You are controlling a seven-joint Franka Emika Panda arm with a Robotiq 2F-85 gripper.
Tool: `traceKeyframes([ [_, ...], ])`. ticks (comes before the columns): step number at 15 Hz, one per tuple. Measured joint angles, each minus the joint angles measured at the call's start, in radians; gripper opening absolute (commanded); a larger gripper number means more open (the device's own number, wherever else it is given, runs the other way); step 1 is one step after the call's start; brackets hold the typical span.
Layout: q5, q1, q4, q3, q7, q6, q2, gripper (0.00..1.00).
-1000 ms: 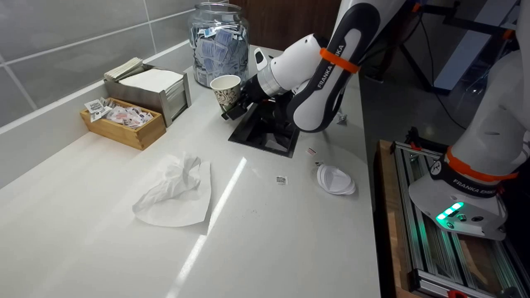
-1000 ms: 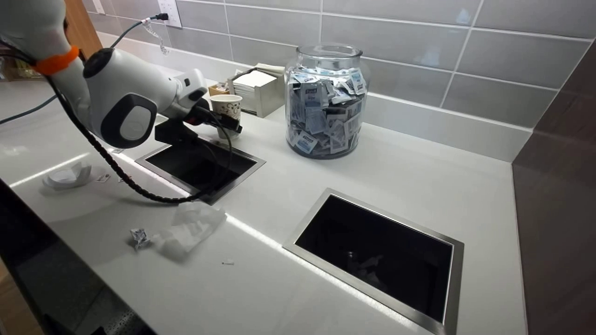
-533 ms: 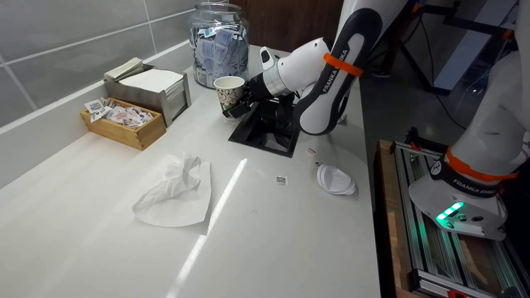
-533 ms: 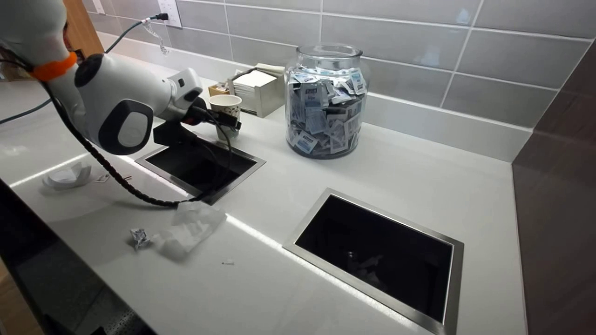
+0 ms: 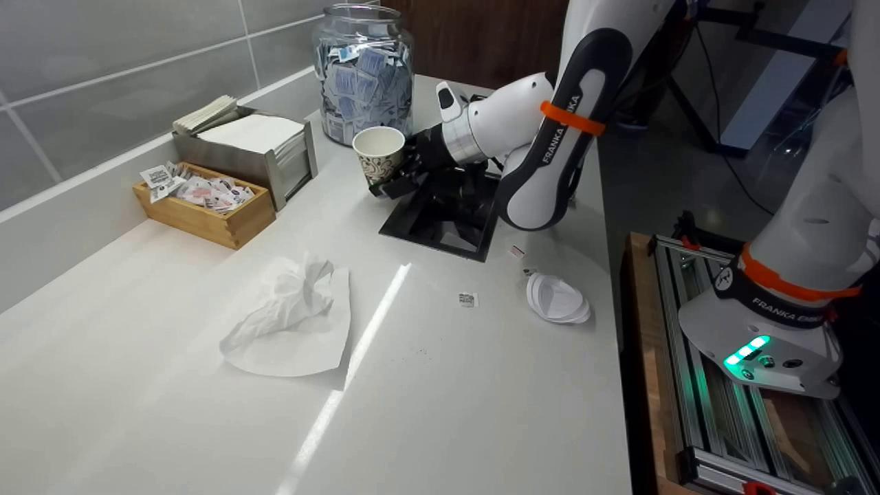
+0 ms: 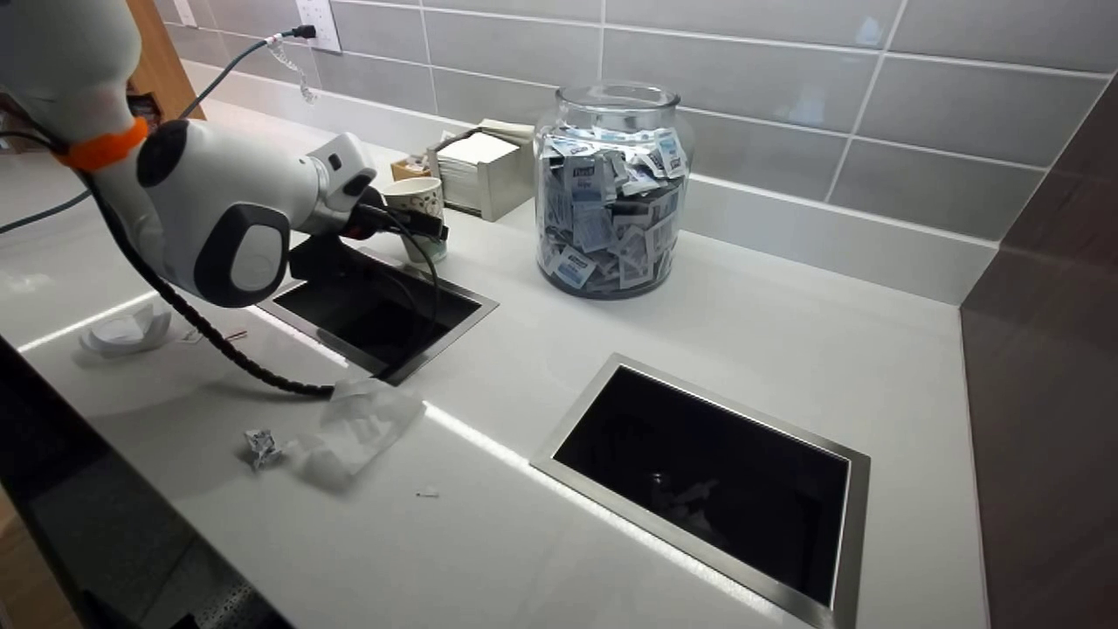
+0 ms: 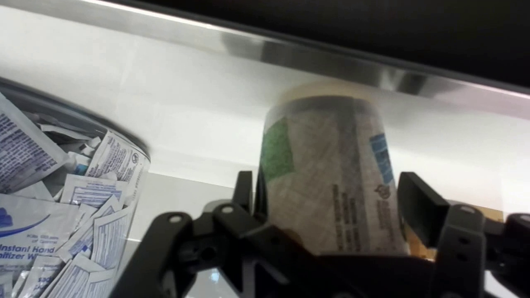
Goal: Lay the coffee cup on the counter
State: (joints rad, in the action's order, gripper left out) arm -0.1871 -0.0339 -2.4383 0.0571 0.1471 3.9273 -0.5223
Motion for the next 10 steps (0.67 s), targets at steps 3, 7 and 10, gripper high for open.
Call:
traceKeyframes([
  [3,-0.014,-0.007,0.004,0.000,0.007,0.022,-0.005,0.41],
  [7,-0.022,-0.014,0.005,0.001,0.015,0.036,-0.006,0.28],
  [10,-0.022,-0.018,0.005,0.001,0.016,0.037,-0.006,0.21],
])
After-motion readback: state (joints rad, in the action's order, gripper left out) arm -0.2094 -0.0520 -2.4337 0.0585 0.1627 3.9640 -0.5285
